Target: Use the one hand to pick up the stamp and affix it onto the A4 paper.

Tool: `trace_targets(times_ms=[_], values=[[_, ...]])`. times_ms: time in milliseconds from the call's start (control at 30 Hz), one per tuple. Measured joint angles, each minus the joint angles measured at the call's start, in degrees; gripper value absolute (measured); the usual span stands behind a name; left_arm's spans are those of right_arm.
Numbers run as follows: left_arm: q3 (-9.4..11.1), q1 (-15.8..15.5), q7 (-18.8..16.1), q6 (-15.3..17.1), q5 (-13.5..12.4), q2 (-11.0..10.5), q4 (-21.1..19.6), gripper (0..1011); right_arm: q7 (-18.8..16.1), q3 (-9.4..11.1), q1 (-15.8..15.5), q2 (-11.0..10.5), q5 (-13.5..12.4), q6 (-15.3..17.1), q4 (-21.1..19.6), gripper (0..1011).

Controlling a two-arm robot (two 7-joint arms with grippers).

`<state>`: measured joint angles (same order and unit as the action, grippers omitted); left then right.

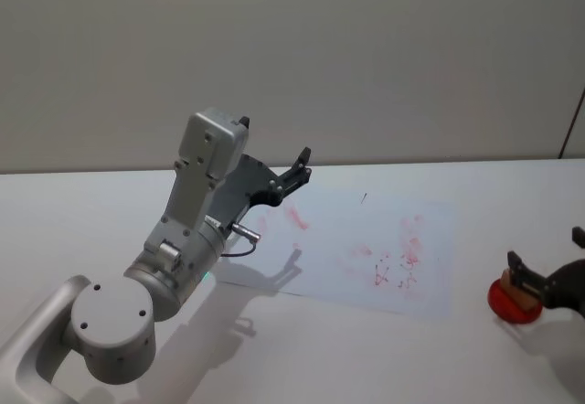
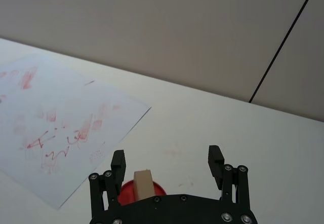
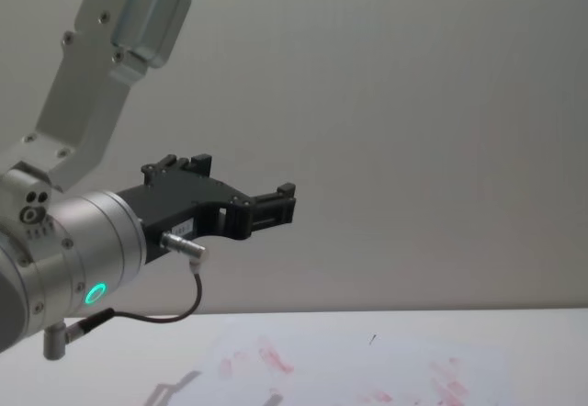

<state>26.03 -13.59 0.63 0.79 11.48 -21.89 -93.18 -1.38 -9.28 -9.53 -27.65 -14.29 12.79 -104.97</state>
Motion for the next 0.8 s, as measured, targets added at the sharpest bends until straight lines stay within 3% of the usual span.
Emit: trace_targets(times_ms=[467,800], values=[[0.0,0.0,0.0,0.0,0.0,0.0,0.0,1001,-4.4,-0.4,-0.4,-0.8,2.0,6.1,0.4,1001],[0.0,0.0,0.0,0.0,0.0,0.0,0.0,1001,-5.4,-0.8,0.1,-0.5,3.5,8.3,1.2,1001]])
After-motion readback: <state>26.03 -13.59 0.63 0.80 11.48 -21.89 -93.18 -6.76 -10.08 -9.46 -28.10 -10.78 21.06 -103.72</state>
